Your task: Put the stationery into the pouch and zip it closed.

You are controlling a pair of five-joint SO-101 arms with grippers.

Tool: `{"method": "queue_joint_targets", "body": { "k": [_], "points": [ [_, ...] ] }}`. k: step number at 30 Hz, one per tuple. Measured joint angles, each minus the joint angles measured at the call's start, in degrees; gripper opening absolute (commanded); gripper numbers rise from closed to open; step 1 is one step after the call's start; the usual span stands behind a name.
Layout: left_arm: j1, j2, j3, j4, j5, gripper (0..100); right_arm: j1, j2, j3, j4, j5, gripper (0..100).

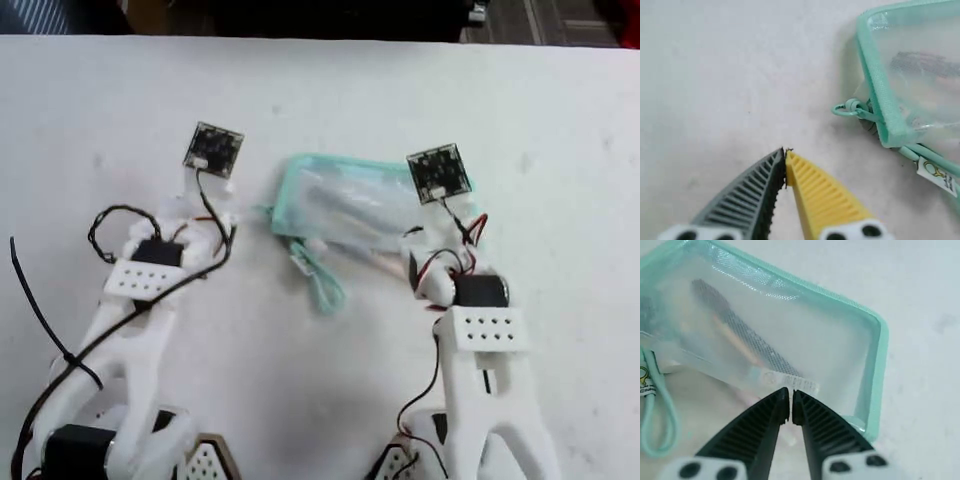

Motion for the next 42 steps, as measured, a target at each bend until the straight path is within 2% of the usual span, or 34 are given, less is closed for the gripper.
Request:
{"method": "queue_joint_targets", "body": {
  "k": [10, 18, 22, 25, 27, 30, 38, 42],
  "points": [
    [0.00, 0.00, 0.00, 0.00, 0.00, 3, 0.09, -0.44, 2.99, -2.73, -0.09, 1.7],
    [0.00, 0.00, 0.00, 0.00, 0.00, 3, 0.00, -14.24, 10.73, -2.73, -0.09, 1.8],
    [0.00, 0.00, 0.00, 0.00, 0.00, 3, -6.15, -21.36, 13.10, -2.29, 0.00, 1.8],
    [-1.05, 0.00, 0.00, -0.09, 0.88, 4, -13.27, -21.98, 10.64, 3.25, 4.66, 1.8],
    [-3.52, 0.00, 0.00, -1.41, 3.69, 3, -18.11, -19.69, 6.07, 8.62, 7.65, 1.8],
    [-7.74, 0.00, 0.00, -3.08, 6.24, 3, -22.86, -12.84, -1.49, 13.45, 8.00, 1.8],
    [-10.02, 0.18, 0.00, -3.25, 6.68, 3, -32.79, 9.58, -14.15, 14.42, 8.00, 1.8],
    [-10.02, 0.18, 0.00, -3.25, 6.68, 3, -35.52, 18.55, -17.76, 13.80, 8.00, 2.2]
  ]
}}
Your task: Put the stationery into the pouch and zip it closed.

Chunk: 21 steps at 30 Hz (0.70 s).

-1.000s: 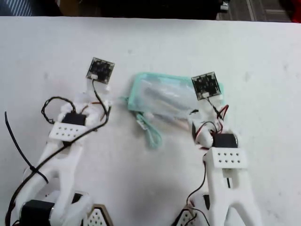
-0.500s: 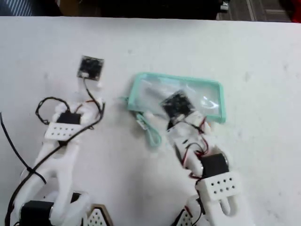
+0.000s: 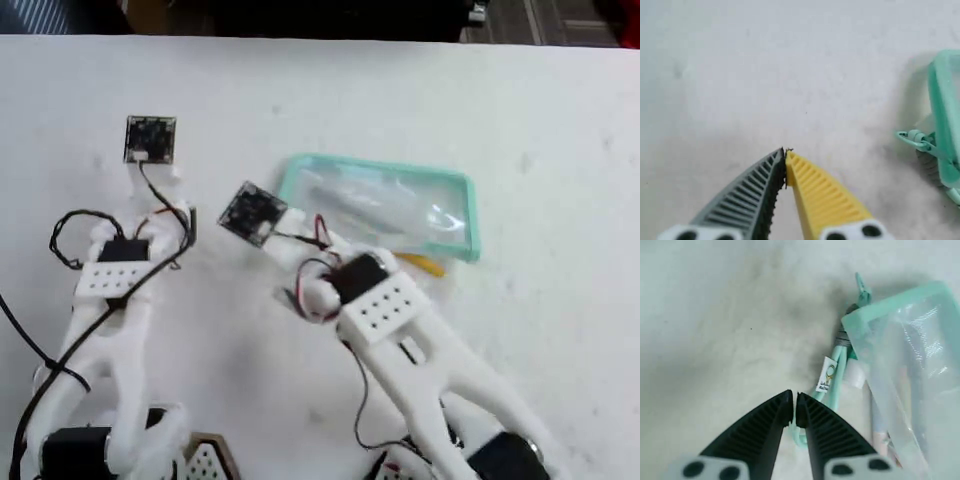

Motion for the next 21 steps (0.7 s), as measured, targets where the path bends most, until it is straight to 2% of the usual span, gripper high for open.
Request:
{"method": "queue_joint_targets", "body": {
  "k": [5, 14, 21],
  "points": [
    [0.00, 0.00, 0.00, 0.00, 0.00, 3, -0.09, 10.29, -1.93, -5.80, 0.00, 11.9],
    [0.00, 0.00, 0.00, 0.00, 0.00, 3, -0.18, 21.80, -2.20, -17.23, -2.02, 12.4],
    [0.09, 0.00, 1.14, -0.09, 0.00, 3, 3.43, 22.95, -2.20, -20.13, -2.64, 12.4]
  ]
}}
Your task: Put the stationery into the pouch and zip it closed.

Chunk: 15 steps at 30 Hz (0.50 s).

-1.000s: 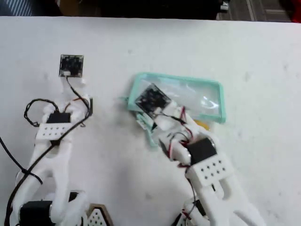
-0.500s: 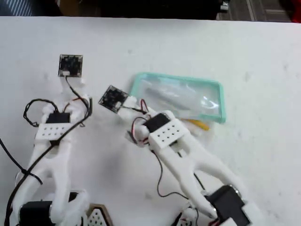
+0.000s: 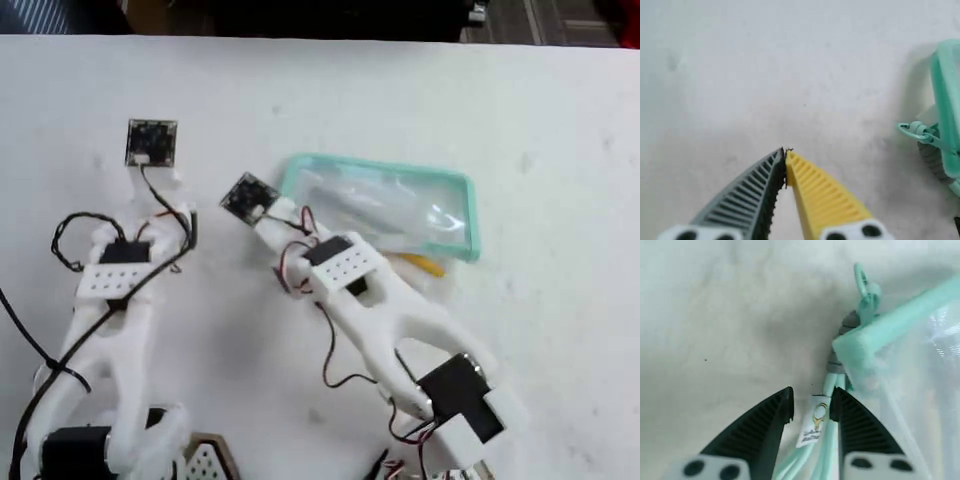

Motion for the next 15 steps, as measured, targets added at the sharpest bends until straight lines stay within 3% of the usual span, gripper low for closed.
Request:
{"method": "queue_joint_targets", "body": {
  "k": [15],
  "points": [
    [0.18, 0.00, 0.35, -0.18, 0.00, 3, 0.70, 4.40, -0.88, -2.37, 0.00, 12.4]
  ]
}}
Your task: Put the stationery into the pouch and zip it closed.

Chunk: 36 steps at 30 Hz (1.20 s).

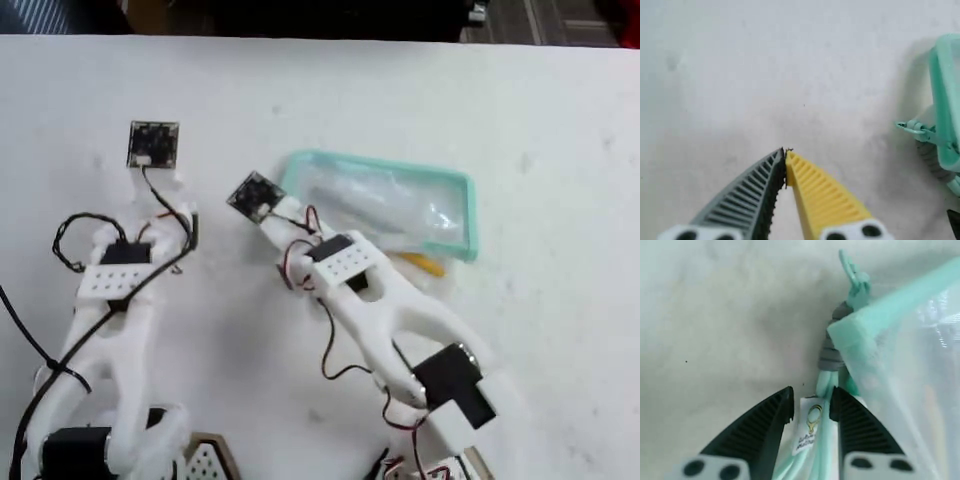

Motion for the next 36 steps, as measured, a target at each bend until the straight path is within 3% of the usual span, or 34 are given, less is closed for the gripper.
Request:
{"method": "queue_joint_targets", "body": {
  "k": [12, 22, 28, 36],
  "points": [
    [0.00, 0.00, 0.00, 0.00, 0.00, 3, 1.23, 3.52, -2.73, 0.00, -0.09, 12.2],
    [0.00, 0.00, 0.00, 0.00, 0.00, 3, 0.88, 3.60, -2.73, 0.00, -0.09, 2.9],
    [0.00, 0.00, 0.00, 0.00, 0.00, 3, -0.62, 3.60, -2.73, 0.00, 5.98, 1.7],
    [0.00, 0.00, 0.00, 0.00, 0.00, 3, -0.79, 3.60, -2.37, -0.18, 6.95, 2.2]
  ]
}}
